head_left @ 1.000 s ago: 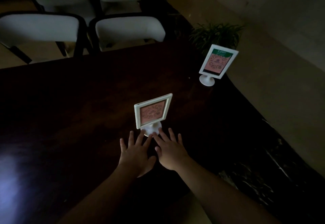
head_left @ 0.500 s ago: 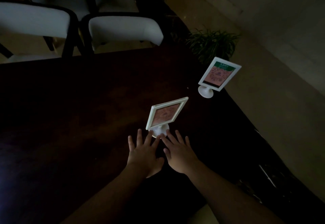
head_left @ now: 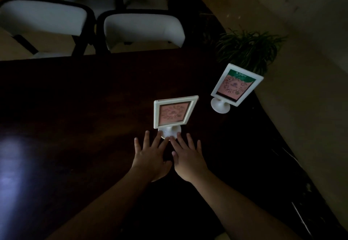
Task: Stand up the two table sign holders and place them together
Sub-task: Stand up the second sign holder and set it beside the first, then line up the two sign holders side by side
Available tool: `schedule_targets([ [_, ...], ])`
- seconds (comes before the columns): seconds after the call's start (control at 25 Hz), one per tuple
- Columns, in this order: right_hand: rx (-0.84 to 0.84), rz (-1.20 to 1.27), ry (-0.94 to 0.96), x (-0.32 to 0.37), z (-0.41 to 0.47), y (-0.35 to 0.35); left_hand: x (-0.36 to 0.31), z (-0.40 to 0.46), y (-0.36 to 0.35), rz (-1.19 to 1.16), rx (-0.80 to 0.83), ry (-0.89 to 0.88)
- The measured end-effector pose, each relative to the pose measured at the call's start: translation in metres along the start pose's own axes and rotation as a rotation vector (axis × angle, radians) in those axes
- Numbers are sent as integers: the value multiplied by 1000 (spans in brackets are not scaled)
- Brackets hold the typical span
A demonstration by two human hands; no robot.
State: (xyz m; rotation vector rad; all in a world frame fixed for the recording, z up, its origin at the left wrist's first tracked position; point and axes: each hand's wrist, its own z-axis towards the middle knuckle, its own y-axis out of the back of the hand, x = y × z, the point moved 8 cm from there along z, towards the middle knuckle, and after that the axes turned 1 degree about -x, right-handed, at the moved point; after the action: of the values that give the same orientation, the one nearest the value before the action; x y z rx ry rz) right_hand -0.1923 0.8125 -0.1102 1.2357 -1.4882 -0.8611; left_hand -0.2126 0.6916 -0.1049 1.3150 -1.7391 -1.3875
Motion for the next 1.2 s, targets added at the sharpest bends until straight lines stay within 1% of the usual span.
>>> schedule_targets([
  [0.28,-1,2,109,-47,20,26,-37,37,6,-12,8,113],
  [0.52,25,10,154,-82,32,36,-64,62,9,-44,31,159],
  [1.0,5,17,61,-95,55,36,-65,104,16,-32,-20,107],
  [1.2,18,22,67,-99,64,39,-65,112,20,-20,-20,92],
])
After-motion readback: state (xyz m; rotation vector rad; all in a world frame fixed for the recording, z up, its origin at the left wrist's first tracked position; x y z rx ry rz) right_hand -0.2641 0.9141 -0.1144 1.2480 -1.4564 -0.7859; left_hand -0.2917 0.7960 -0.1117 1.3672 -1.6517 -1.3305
